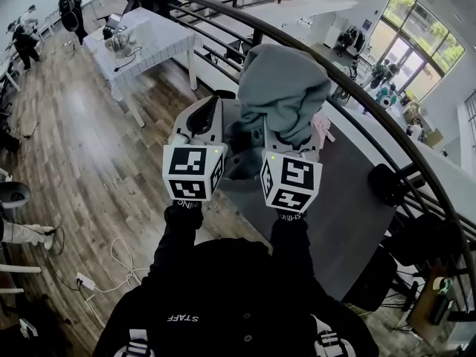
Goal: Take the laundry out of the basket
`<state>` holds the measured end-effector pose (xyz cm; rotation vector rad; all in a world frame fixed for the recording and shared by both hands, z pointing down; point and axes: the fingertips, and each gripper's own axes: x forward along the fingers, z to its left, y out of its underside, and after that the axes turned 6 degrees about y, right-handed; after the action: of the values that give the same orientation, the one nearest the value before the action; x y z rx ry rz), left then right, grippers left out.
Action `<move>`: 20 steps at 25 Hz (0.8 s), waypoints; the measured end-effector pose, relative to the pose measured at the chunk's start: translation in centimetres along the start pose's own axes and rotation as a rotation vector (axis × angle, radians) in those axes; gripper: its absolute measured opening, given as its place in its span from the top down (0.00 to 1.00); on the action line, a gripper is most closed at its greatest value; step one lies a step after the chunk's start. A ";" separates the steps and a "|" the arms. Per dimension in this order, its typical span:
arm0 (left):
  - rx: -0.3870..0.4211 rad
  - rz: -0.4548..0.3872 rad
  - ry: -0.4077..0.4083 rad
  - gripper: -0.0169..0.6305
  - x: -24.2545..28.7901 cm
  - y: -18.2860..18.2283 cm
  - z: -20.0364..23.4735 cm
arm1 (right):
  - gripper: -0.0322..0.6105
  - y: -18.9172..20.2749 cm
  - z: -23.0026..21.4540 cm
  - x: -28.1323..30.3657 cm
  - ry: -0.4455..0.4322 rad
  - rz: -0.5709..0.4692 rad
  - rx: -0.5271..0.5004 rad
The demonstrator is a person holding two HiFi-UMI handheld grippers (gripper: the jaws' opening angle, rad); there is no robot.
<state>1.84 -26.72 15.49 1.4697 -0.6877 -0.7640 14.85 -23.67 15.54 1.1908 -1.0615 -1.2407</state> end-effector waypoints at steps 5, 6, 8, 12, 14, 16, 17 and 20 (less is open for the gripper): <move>-0.001 0.011 -0.006 0.97 0.1 0.4 -0.1 | 0.57 0.2 -0.2 0.1 -0.008 0.000 0.006; 0.000 0.011 -0.006 0.97 0.0 0.4 -0.1 | 0.57 0.2 -0.2 0.1 -0.008 -0.001 0.005; 0.000 0.010 -0.009 0.97 -0.2 0.5 0.0 | 0.57 0.2 0.0 -0.1 -0.011 -0.005 0.001; 0.000 0.010 -0.016 0.97 -0.3 0.6 0.3 | 0.57 0.2 0.3 0.1 -0.017 -0.010 -0.001; 0.001 0.009 -0.019 0.97 -0.2 0.5 0.5 | 0.57 0.1 0.4 0.2 -0.018 -0.010 -0.002; 0.001 0.008 -0.018 0.97 -0.2 0.4 0.7 | 0.57 0.0 0.6 0.3 -0.017 -0.010 -0.002; 0.001 0.006 -0.018 0.97 -0.3 0.3 0.7 | 0.57 -0.1 0.6 0.3 -0.016 -0.011 -0.003; 0.001 -0.006 -0.016 0.97 -0.5 -0.1 0.5 | 0.57 -0.2 0.5 0.2 -0.015 -0.016 -0.003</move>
<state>1.12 -26.64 15.38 1.4683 -0.6960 -0.7806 14.33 -23.92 15.36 1.1915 -1.0629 -1.2645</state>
